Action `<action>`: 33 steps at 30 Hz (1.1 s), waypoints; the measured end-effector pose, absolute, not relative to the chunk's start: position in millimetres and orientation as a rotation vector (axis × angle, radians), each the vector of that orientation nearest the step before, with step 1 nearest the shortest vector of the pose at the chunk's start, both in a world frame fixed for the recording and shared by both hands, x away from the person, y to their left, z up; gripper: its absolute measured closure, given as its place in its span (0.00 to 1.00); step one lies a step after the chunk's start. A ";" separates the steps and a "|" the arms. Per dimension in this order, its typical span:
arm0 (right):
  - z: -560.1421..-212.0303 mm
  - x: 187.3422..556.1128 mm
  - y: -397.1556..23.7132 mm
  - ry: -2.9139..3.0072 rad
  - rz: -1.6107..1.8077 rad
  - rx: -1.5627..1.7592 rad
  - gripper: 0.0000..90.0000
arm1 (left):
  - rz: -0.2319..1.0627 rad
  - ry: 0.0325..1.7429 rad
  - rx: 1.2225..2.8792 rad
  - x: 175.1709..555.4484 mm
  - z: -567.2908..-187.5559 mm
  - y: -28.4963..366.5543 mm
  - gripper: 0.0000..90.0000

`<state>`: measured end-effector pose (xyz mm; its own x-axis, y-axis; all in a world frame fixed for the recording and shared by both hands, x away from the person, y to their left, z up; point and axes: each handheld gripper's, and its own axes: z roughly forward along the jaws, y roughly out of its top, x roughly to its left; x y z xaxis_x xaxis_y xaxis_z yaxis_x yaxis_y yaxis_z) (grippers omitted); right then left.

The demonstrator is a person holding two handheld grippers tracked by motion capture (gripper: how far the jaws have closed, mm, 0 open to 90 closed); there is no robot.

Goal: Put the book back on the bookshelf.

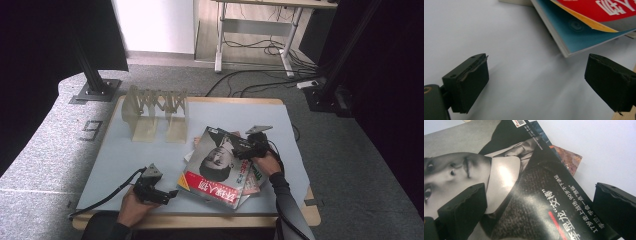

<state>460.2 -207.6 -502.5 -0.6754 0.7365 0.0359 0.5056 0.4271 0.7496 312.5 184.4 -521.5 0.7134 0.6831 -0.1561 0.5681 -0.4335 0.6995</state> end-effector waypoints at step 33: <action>-505.3 432.3 -237.8 2.359 1.117 1.104 0.01 | 0.327 0.944 2.191 338.7 -518.1 174.1 0.14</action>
<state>432.3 -237.8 -505.3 -0.6567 0.7527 0.0479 0.5141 0.4002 0.7586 338.7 174.1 -518.1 0.7001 0.7125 -0.0470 0.5303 -0.4747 0.7024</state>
